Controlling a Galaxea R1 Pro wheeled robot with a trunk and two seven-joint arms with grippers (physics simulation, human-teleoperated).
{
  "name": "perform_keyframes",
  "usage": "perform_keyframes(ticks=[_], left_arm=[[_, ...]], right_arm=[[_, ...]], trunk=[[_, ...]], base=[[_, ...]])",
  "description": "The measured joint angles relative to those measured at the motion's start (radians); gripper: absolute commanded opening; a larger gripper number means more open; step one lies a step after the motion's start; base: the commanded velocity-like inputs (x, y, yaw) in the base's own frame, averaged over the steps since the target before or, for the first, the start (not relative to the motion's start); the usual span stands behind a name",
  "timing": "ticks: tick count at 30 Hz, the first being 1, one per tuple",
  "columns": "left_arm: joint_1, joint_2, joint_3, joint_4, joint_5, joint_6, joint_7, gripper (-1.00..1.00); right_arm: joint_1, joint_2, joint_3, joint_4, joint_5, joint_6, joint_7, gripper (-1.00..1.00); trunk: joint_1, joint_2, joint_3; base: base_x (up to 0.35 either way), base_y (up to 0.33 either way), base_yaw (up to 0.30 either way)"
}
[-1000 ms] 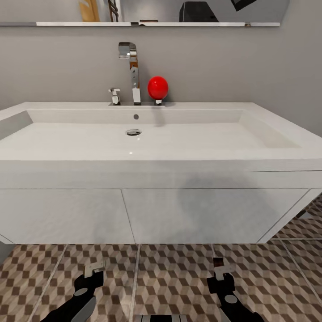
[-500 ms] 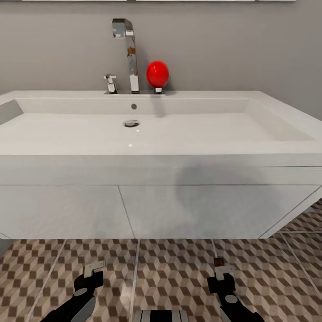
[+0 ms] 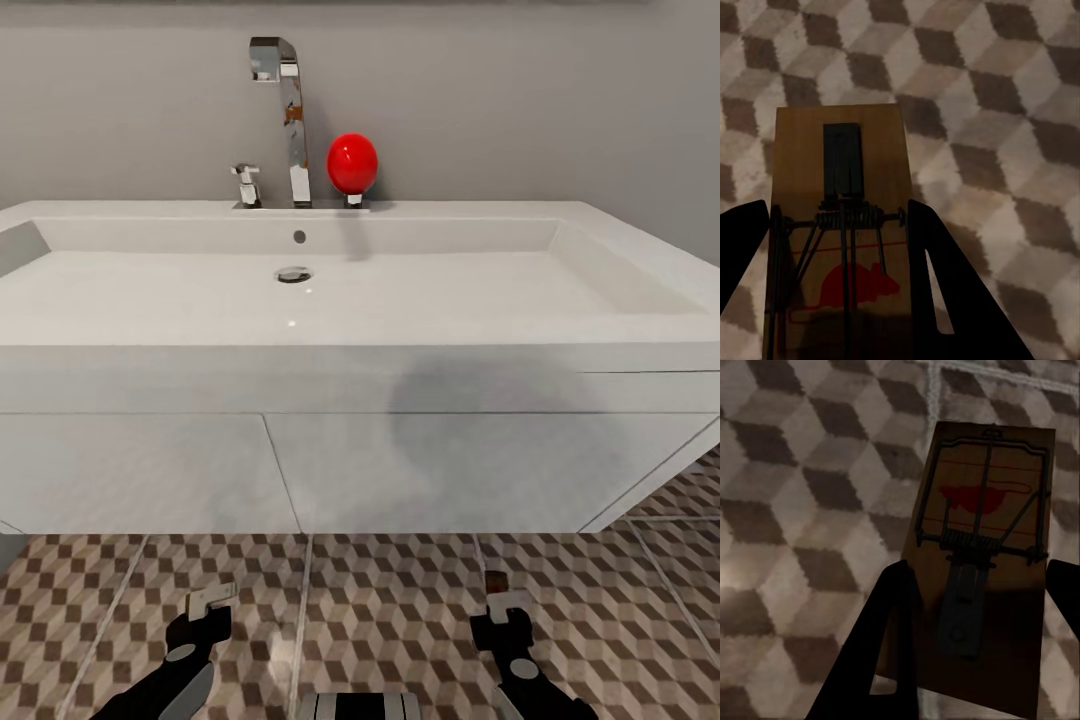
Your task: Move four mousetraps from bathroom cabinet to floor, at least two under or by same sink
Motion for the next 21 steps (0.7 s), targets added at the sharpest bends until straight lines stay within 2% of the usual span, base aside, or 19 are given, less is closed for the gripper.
perform_keyframes(ticks=[2,13,21], left_arm=[[0.000,0.001,0.000,0.000,0.000,0.000,0.000,-1.00],[0.000,0.001,0.001,0.000,0.000,0.000,0.000,-1.00],[0.000,0.000,0.001,0.000,0.000,0.000,0.000,-1.00]], right_arm=[[0.000,-0.004,0.000,0.000,-0.001,-0.010,0.000,-1.00],[0.000,-0.008,-0.001,0.000,-0.006,-0.021,-0.001,-1.00],[0.000,-0.008,-0.001,0.001,-0.007,-0.021,-0.001,-1.00]], trunk=[[0.000,0.000,0.000],[0.005,-0.003,-0.042],[0.005,-0.003,-0.043]], base=[[0.000,0.000,0.000],[0.000,0.000,0.000],[0.000,0.000,0.000]])
